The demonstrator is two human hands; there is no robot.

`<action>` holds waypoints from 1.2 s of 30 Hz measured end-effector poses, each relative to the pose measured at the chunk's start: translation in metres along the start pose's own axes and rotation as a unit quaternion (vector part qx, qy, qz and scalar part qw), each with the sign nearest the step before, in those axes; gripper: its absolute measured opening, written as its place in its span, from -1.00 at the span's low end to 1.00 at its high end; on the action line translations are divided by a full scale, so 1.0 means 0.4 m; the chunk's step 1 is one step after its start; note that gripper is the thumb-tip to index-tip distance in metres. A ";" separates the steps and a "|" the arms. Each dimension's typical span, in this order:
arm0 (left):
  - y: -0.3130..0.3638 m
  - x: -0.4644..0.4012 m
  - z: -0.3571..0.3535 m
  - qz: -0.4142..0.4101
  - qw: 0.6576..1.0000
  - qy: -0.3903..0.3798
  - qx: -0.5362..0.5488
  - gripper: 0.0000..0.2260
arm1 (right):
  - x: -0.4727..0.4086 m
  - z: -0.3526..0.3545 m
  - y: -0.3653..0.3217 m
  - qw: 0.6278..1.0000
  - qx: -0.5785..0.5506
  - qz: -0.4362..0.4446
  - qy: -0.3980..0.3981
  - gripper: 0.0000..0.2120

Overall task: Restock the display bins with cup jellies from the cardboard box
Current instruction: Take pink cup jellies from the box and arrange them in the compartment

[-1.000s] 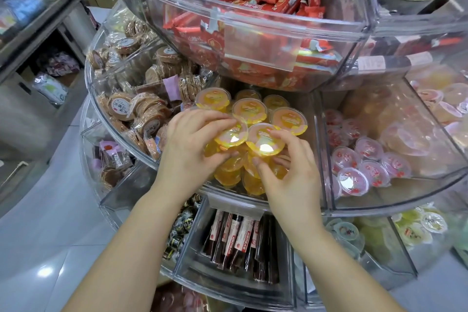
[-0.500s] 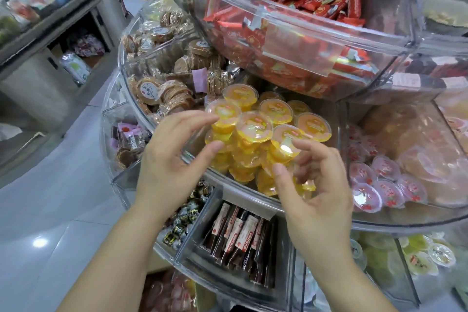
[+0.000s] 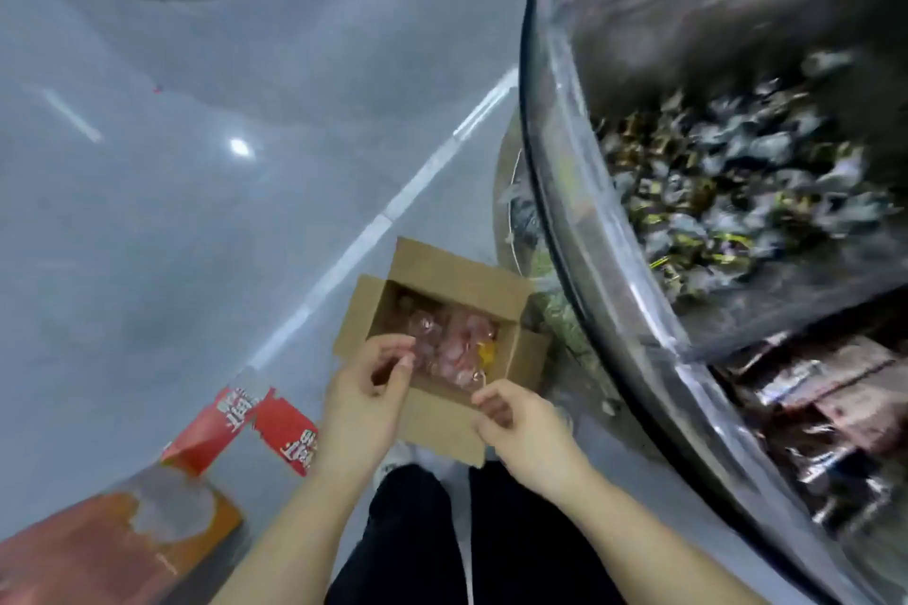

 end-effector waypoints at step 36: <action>-0.286 -0.280 -0.139 -0.035 0.999 -0.040 -0.005 -0.56 | -0.336 -0.136 0.123 0.972 -0.124 0.065 0.188 -0.54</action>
Point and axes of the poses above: each hand's wrist, its own x-axis away from the middle knuckle, its own z-axis out of the back of the hand, y = z × x, the point moved 2 cm from there along -x, towards the middle knuckle, and after that the axes turned 10 degrees about -x, right-handed, at the moved point
